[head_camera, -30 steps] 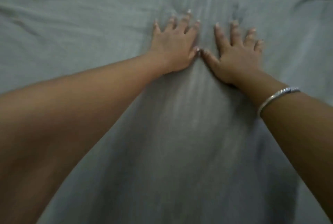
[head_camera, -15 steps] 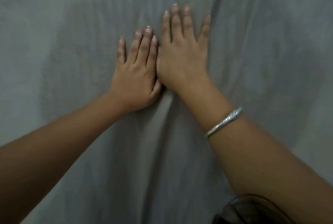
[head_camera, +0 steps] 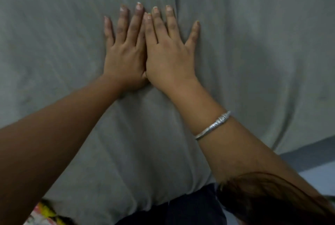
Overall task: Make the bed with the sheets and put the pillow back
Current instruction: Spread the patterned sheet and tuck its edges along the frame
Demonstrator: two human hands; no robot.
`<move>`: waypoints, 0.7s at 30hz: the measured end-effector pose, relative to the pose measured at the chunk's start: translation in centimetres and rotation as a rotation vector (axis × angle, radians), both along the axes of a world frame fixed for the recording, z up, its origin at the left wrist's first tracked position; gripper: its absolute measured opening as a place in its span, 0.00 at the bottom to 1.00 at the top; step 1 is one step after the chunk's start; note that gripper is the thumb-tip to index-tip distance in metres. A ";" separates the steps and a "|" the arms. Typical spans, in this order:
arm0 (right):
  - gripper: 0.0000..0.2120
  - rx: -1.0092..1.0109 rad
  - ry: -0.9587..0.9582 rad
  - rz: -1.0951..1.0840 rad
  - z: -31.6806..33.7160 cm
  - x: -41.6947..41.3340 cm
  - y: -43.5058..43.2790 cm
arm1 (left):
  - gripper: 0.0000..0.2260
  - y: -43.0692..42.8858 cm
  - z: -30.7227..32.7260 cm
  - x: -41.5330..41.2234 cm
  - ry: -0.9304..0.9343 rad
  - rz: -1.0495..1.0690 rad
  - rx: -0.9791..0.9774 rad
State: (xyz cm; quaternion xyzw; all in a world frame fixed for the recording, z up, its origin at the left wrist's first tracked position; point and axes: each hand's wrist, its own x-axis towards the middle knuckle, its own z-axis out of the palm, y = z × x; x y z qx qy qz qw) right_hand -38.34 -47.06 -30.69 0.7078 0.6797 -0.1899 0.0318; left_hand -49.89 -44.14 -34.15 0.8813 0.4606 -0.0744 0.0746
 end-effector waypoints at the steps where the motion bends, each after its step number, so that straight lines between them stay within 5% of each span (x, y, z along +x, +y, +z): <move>1: 0.31 -0.005 0.016 -0.026 -0.3 -0.4 -0.2 | 0.35 -0.1 -0.5 -0.1 0.001 0.003 0.027; 14: 0.26 0.113 0.126 -0.068 -0.4 1.1 -1.4 | 0.42 -0.9 0.9 1.4 0.067 -0.014 0.051; 21: 0.24 0.406 0.141 -0.334 -1.5 5.2 -13.8 | 0.33 -7.0 1.6 7.4 -0.122 -0.675 -0.029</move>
